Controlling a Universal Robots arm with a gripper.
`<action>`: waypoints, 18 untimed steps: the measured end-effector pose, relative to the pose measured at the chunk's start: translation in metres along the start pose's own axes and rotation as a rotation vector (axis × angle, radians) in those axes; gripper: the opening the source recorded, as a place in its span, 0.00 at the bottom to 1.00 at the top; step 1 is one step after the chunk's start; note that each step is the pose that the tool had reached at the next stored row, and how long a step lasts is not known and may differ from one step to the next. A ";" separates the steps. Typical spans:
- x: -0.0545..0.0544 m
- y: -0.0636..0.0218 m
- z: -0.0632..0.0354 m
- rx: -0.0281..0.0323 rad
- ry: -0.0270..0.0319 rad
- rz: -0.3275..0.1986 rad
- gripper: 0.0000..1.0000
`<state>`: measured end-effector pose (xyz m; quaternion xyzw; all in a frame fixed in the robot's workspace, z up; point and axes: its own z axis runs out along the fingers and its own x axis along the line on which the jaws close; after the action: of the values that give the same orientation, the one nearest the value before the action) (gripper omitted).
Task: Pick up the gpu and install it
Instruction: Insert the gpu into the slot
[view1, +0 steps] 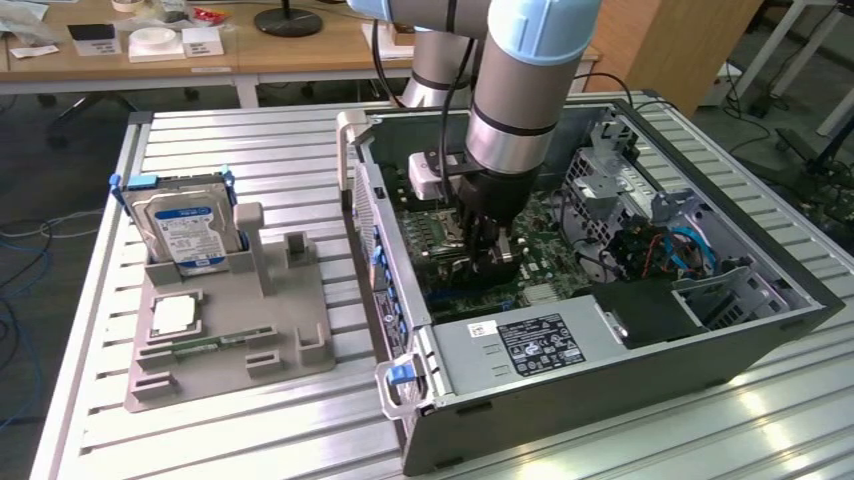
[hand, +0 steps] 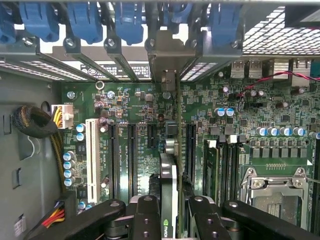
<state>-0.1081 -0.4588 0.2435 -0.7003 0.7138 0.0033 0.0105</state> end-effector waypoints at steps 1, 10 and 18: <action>0.000 0.0000 0.0007 0.0004 -0.0007 0.000 0.26; 0.000 0.0010 0.0012 -0.0002 0.0002 0.000 0.26; 0.000 0.0011 0.0012 -0.0001 0.0002 0.000 0.26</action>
<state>-0.1092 -0.4588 0.2423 -0.7003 0.7138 0.0033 0.0103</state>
